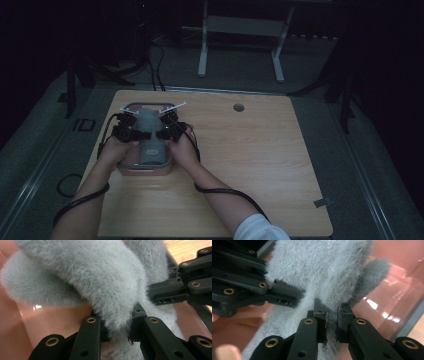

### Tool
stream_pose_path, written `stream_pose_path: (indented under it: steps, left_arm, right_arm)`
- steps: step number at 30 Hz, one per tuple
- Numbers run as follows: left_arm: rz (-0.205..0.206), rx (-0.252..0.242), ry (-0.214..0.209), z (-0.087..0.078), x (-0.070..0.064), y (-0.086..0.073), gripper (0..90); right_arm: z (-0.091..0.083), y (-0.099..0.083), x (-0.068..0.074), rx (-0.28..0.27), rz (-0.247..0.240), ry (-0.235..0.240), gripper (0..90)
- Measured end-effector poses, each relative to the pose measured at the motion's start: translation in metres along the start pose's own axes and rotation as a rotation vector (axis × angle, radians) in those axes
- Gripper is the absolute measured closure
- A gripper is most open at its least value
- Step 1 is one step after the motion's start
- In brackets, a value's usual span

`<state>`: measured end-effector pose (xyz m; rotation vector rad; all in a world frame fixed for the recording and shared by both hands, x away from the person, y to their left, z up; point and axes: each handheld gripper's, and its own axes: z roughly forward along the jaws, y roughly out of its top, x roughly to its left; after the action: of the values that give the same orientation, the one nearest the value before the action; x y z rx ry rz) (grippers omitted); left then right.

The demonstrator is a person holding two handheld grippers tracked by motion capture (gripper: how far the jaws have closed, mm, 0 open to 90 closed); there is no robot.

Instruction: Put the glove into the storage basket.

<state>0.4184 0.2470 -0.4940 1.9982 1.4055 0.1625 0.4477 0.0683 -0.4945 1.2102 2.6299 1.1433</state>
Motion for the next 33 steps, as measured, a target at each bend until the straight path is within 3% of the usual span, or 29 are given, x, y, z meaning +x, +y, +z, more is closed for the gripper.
stream_pose_path:
  steps: [5, 11, 12, 16, 17, 19, 21, 23, 24, 28, 30, 33]
  left_arm:
    - [0.01, 0.049, 0.033, 0.007, -0.001, 0.003, 76.6]
    - [-0.001, 0.089, 0.038, 0.015, 0.002, 0.002, 73.2]
    - [0.0, 0.098, 0.062, 0.015, 0.002, 0.002, 70.3]
    - [0.001, 0.093, 0.083, 0.015, 0.0, 0.003, 55.6]
    - [0.014, 0.083, 0.117, 0.014, -0.001, 0.004, 55.6]
    - [0.032, 0.057, 0.164, 0.011, -0.004, 0.004, 44.4]
    - [0.015, 0.014, 0.176, 0.006, -0.007, 0.005, 36.9]
    - [0.035, -0.001, 0.198, 0.003, -0.01, 0.006, 29.6]
    - [0.078, -0.022, 0.211, -0.005, -0.014, 0.006, 25.1]
    - [0.073, -0.082, 0.198, -0.02, -0.016, 0.003, 17.8]
    - [0.095, -0.11, 0.2, -0.025, -0.019, -0.001, 16.8]
    - [0.126, -0.15, 0.186, -0.03, -0.027, -0.006, 15.0]
  right_arm:
    - [0.006, 0.002, 0.002, 0.045, 0.004, -0.049, 81.1]
    - [0.011, 0.003, 0.003, 0.086, -0.025, -0.091, 75.2]
    - [0.012, 0.004, 0.003, 0.087, -0.031, -0.096, 73.7]
    - [0.006, 0.006, 0.003, 0.071, -0.043, -0.09, 64.9]
    - [0.003, 0.008, 0.002, 0.063, -0.04, -0.081, 61.5]
    - [-0.01, 0.012, 0.002, 0.007, -0.038, -0.04, 50.4]
    - [-0.02, 0.015, 0.003, -0.033, -0.041, -0.026, 42.1]
    - [-0.024, 0.017, 0.003, -0.038, -0.046, -0.014, 39.7]
    - [-0.036, 0.018, 0.003, -0.04, -0.052, -0.007, 34.2]
    - [-0.051, 0.014, -0.001, -0.062, -0.066, 0.014, 25.5]
    - [-0.059, 0.01, -0.006, -0.062, -0.072, 0.057, 19.9]
    - [-0.07, 0.001, -0.012, -0.067, -0.076, 0.074, 19.7]
